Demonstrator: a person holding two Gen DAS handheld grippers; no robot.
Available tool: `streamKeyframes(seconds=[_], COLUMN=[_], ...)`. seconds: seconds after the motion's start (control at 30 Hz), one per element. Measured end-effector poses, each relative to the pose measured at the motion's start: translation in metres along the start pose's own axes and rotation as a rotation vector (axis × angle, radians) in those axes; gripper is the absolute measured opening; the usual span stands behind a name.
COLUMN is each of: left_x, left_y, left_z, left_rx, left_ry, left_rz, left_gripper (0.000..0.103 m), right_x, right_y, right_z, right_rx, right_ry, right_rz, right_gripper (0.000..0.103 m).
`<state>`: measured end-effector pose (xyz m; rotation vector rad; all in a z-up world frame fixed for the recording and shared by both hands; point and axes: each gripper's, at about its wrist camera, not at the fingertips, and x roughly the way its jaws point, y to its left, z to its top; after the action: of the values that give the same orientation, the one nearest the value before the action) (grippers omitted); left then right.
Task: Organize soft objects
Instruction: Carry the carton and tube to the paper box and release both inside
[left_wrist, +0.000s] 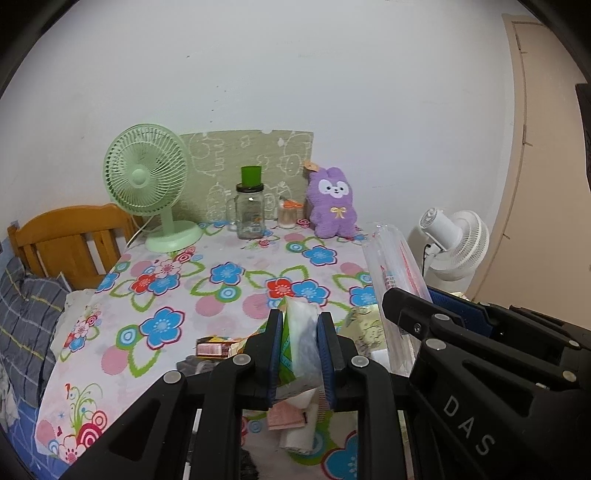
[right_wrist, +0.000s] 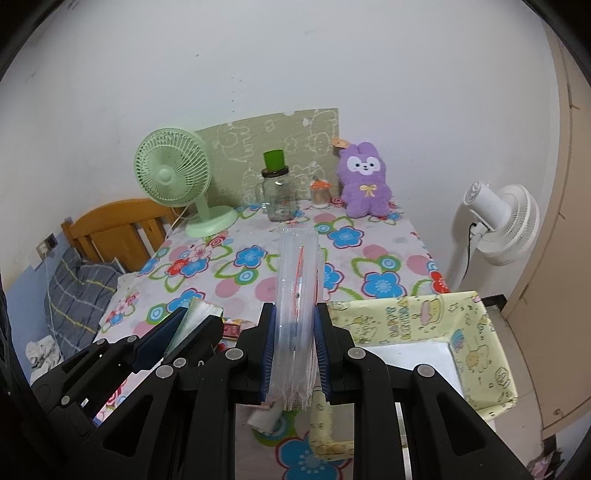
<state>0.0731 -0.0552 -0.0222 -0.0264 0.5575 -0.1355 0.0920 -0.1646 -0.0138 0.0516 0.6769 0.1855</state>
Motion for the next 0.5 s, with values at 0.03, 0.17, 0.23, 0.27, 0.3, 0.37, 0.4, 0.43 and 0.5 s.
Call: streamKeyframes(seconds=[0.03, 0.17, 0.23, 0.27, 0.3, 0.37, 0.4, 0.43, 0.5], left_x=[0.001, 0.004, 0.005, 0.006, 0.007, 0.009, 0.01, 0.012, 0.014], left_y=[-0.003, -0.016, -0.022, -0.025, -0.028, -0.034, -0.037, -0.04, -0.045], left_z=[0.001, 0.002, 0.003, 0.003, 0.003, 0.004, 0.004, 0.004, 0.004], left_rx=[0.003, 0.017, 0.023, 0.025, 0.028, 0.035, 0.038, 0.041, 0.048], left_ry=[-0.001, 0.001, 0.0, 0.0, -0.001, 0.0, 0.001, 0.003, 0.006], left_rz=[-0.003, -0.019, -0.026, -0.03, -0.035, -0.044, -0.049, -0.054, -0.062], left_gripper=[0.017, 0.017, 0.017, 0.017, 0.017, 0.017, 0.017, 0.017, 0.017], right_x=[-0.001, -0.004, -0.005, -0.006, -0.007, -0.008, -0.009, -0.009, -0.01], right_y=[-0.004, -0.016, -0.022, -0.026, -0.028, -0.034, -0.037, -0.04, -0.046], right_z=[0.0, 0.001, 0.001, 0.001, 0.001, 0.001, 0.0, 0.0, -0.001], right_rx=[0.002, 0.012, 0.017, 0.019, 0.021, 0.025, 0.027, 0.029, 0.034], right_ry=[-0.002, -0.005, -0.009, -0.01, -0.011, -0.013, -0.013, -0.012, -0.01], right_rz=[-0.004, -0.017, -0.026, -0.03, -0.033, -0.042, -0.048, -0.052, -0.06], right_gripper=[0.024, 0.024, 0.024, 0.024, 0.024, 0.024, 0.024, 0.024, 0.024])
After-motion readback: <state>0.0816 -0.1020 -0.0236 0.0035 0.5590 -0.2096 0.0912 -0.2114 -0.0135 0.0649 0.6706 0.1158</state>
